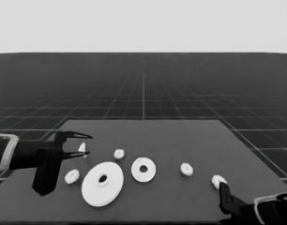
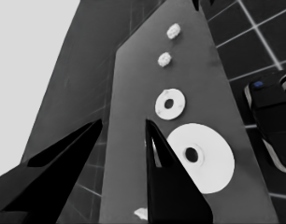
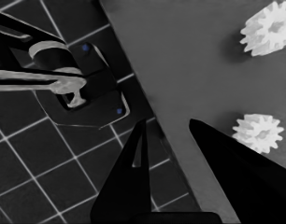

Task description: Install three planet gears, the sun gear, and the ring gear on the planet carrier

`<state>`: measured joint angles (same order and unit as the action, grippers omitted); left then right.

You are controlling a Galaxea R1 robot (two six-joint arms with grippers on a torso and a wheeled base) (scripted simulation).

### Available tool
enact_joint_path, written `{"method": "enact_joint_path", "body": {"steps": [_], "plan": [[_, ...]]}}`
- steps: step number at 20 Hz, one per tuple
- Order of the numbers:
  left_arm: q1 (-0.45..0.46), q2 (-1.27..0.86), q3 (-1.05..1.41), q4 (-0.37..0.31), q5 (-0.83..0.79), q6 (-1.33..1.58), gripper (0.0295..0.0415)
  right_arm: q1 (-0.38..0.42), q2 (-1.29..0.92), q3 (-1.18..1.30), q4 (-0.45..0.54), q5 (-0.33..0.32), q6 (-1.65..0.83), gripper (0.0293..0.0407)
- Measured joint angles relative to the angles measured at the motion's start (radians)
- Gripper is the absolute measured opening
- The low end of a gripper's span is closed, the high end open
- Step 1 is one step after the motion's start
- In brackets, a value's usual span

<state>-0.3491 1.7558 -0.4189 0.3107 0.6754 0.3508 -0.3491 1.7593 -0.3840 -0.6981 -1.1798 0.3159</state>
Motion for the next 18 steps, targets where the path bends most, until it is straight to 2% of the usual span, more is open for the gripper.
{"method": "enact_joint_path", "body": {"steps": [1,2,3,4,5,6,7,8,9,10,12,14,16,18], "plan": [[0.071,-0.003,0.071,-0.073,0.049,-0.003,0.0295,-0.054,0.014,0.053,0.076,0.023,-0.003,0.0293],[0.045,-0.002,0.043,-0.044,0.03,-0.002,0.0297,-0.034,0.008,0.029,0.045,0.014,-0.002,0.0308],[0.029,-0.001,0.025,-0.026,0.018,-0.001,0.0314,-0.022,0.005,0.016,0.026,0.008,-0.001,0.0337],[0.02,-0.001,0.015,-0.015,0.011,-0.001,0.0347,-0.015,0.003,0.008,0.016,0.004,-0.001,0.0368],[0.257,0.3,-0.128,0.466,0.429,-0.486,0.0378,-0.011,0.001,0.003,0.009,0.002,0.0,0.038],[0.305,0.627,-0.391,0.423,0.811,-0.986,0.0401,-0.009,0.001,0.001,0.006,0.001,0.0,0.0383],[0.3,0.79,-0.692,0.196,0.856,-1.241,0.0403,-0.007,0.0,-0.001,0.004,0.001,0.0,0.0384],[0.301,0.88,-0.936,0.041,0.828,-1.323,0.0395,-0.007,0.0,-0.002,0.002,0.0,0.0,0.0384],[0.305,0.943,-1.115,-0.054,0.811,-1.338,0.0389,-0.006,0.0,-0.002,0.001,0.0,0.0,0.0385],[0.308,0.988,-1.241,-0.113,0.804,-1.331,0.0387,-0.006,0.0,-0.002,0.001,0.0,0.0,0.0385],[0.313,1.042,-1.386,-0.169,0.804,-1.306,0.0385,-0.006,0.0,-0.003,0.001,0.0,0.0,0.0385],[0.314,1.065,-1.449,-0.188,0.805,-1.29,0.0385,-0.006,0.0,-0.003,0.001,0.0,0.0,0.0385],[0.428,1.109,-1.562,-0.109,0.73,-1.24,0.0385,-0.006,0.0,-0.003,0.0,0.0,0.0,0.0385],[0.469,1.137,-1.63,-0.089,0.698,-1.209,0.0385,-0.006,0.0,-0.003,0.0,0.0,0.0,0.0385]]}}
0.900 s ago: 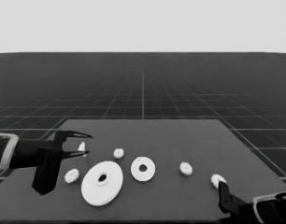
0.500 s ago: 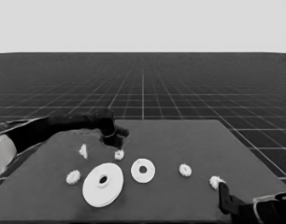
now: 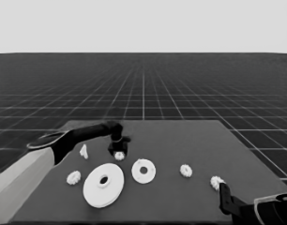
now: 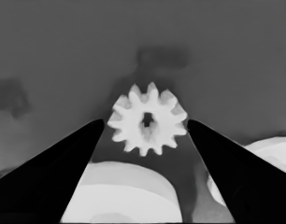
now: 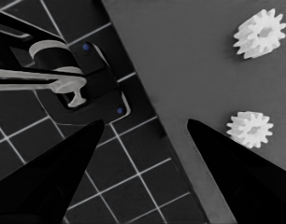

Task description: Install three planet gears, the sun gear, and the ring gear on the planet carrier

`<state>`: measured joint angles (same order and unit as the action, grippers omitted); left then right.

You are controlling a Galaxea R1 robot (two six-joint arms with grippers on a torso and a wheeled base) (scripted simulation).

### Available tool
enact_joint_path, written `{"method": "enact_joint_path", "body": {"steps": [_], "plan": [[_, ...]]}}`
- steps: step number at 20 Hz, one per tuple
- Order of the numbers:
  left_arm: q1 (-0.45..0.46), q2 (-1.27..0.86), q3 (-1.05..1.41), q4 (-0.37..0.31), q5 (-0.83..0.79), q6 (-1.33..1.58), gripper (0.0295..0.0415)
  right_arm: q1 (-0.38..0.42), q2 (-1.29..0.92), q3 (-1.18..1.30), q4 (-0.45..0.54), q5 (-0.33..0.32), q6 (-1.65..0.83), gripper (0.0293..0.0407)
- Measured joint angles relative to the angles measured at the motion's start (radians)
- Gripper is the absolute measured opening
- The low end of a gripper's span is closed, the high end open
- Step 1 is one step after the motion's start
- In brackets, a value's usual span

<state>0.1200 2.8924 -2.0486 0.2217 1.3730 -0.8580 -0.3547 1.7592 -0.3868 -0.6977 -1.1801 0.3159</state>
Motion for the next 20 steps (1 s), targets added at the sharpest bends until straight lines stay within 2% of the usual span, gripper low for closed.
{"method": "enact_joint_path", "body": {"steps": [6,8,9,16,18,20], "plan": [[0.014,0.016,-0.039,0.005,-0.015,0.019,0.0386,0.0,0.0,0.0,0.0,0.0,0.0,0.0385],[0.014,0.016,-0.041,0.007,-0.016,0.02,0.0316,0.0,0.0,0.0,0.0,0.0,0.0,0.0385],[0.014,0.016,-0.042,0.007,-0.016,0.02,0.0312,0.0,0.0,0.0,0.0,0.0,0.0,0.0385],[0.014,0.016,-0.042,0.007,-0.017,0.02,0.0312,0.0,0.0,0.0,0.0,0.0,0.0,0.0385],[-0.089,-0.047,0.115,-0.059,0.072,-0.057,0.0313,0.0,0.0,0.0,0.0,0.0,0.0,0.0385],[-0.134,-0.055,0.137,-0.091,0.096,-0.067,0.0312,0.0,0.0,0.0,0.0,0.0,0.0,0.0385]]}}
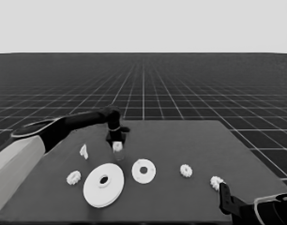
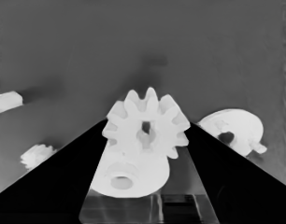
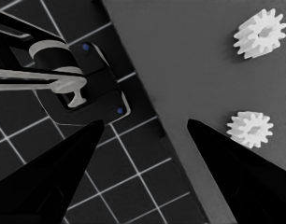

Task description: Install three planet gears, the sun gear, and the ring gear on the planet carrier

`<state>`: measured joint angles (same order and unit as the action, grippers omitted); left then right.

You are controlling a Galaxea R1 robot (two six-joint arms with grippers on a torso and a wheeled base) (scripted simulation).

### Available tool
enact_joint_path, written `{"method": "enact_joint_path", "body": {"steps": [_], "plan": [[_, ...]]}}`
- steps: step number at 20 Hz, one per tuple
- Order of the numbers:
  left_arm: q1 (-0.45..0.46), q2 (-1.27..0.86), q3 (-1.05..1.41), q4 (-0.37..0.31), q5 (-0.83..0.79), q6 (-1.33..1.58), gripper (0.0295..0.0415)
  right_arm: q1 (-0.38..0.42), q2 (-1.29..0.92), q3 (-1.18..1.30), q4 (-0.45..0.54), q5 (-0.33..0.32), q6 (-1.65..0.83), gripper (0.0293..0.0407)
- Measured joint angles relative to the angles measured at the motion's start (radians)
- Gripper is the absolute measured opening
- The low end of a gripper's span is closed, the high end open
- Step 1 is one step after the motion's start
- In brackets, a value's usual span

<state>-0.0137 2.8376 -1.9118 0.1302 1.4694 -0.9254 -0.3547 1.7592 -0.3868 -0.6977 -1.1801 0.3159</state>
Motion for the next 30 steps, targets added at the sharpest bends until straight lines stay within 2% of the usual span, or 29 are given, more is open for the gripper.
{"method": "enact_joint_path", "body": {"steps": [6,9,16,17,19,26,28,29,30], "plan": [[-0.019,-0.001,0.004,-0.018,0.012,-0.001,0.0312,0.0,0.0,0.0,0.0,0.0,0.0,0.0385],[-0.009,0.164,0.073,0.009,0.037,-0.234,0.0312,0.0,0.0,0.0,0.0,0.0,0.0,0.0385],[-0.008,0.225,0.046,0.013,0.042,-0.268,0.0312,0.0,0.0,0.0,0.0,0.0,0.0,0.0385],[0.046,0.236,0.01,0.067,0.017,-0.248,0.0312,0.0,0.0,0.0,0.0,0.0,0.0,0.0385],[0.109,0.253,-0.042,0.115,-0.013,-0.22,0.0312,0.0,0.0,0.0,0.0,0.0,0.0,0.0385],[0.135,0.265,-0.076,0.137,-0.031,-0.203,0.0312,0.0,0.0,0.0,0.0,0.0,0.0,0.0385],[0.135,0.265,-0.076,0.138,-0.031,-0.202,0.0372,0.0,0.0,0.0,0.0,0.0,0.0,0.0385],[0.135,0.265,-0.076,0.138,-0.031,-0.202,0.0381,0.0,0.0,0.0,0.0,0.0,0.0,0.0385],[0.135,0.265,-0.076,0.138,-0.031,-0.202,0.0383,0.0,0.0,0.0,0.0,0.0,0.0,0.0385]]}}
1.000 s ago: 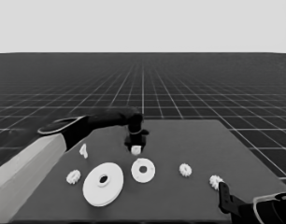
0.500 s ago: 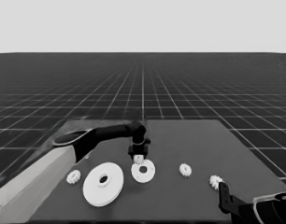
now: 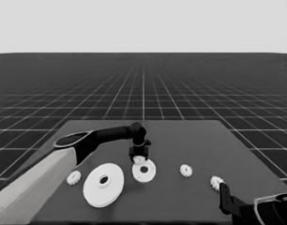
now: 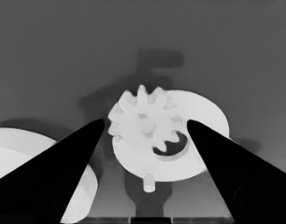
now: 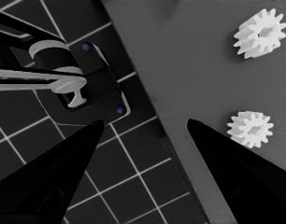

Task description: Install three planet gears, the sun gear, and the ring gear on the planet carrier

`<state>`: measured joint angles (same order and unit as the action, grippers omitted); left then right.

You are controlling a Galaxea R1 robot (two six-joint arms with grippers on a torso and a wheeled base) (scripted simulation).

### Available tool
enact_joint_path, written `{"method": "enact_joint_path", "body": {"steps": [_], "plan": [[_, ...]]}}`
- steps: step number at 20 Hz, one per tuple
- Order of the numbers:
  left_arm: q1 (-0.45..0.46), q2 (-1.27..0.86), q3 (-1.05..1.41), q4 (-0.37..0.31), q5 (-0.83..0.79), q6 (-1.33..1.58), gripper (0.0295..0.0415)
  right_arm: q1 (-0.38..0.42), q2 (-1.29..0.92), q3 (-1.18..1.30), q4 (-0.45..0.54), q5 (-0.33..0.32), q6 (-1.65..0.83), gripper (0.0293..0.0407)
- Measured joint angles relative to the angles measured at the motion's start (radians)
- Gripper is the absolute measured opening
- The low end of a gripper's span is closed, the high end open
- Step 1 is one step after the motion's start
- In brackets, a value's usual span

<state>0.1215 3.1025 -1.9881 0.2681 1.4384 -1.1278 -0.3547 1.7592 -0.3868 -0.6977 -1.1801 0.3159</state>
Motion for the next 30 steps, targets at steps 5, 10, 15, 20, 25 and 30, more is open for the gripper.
{"method": "enact_joint_path", "body": {"steps": [5,10,15,20,25,30], "plan": [[0.0,0.0,0.0,0.0,0.0,0.0,0.0385,0.0,0.0,0.0,0.0,0.0,0.0,0.0385],[-0.126,-0.038,0.117,-0.107,0.067,-0.064,0.0385,0.0,0.0,0.0,0.0,0.0,0.0,0.0385],[-0.142,-0.039,0.121,-0.124,0.073,-0.066,0.0385,0.0,0.0,0.0,0.0,0.0,0.0,0.0385],[-0.113,-0.921,0.841,-0.106,0.035,0.085,0.0385,0.0,0.0,0.0,0.0,0.0,0.0,0.0385],[-0.111,-1.007,0.77,-0.122,0.006,0.247,0.0385,0.0,0.0,0.0,0.0,0.0,0.0,0.0385],[0.086,-0.95,0.653,0.018,-0.133,0.281,0.0385,0.0,0.0,0.0,0.0,0.0,0.0,0.0385]]}}
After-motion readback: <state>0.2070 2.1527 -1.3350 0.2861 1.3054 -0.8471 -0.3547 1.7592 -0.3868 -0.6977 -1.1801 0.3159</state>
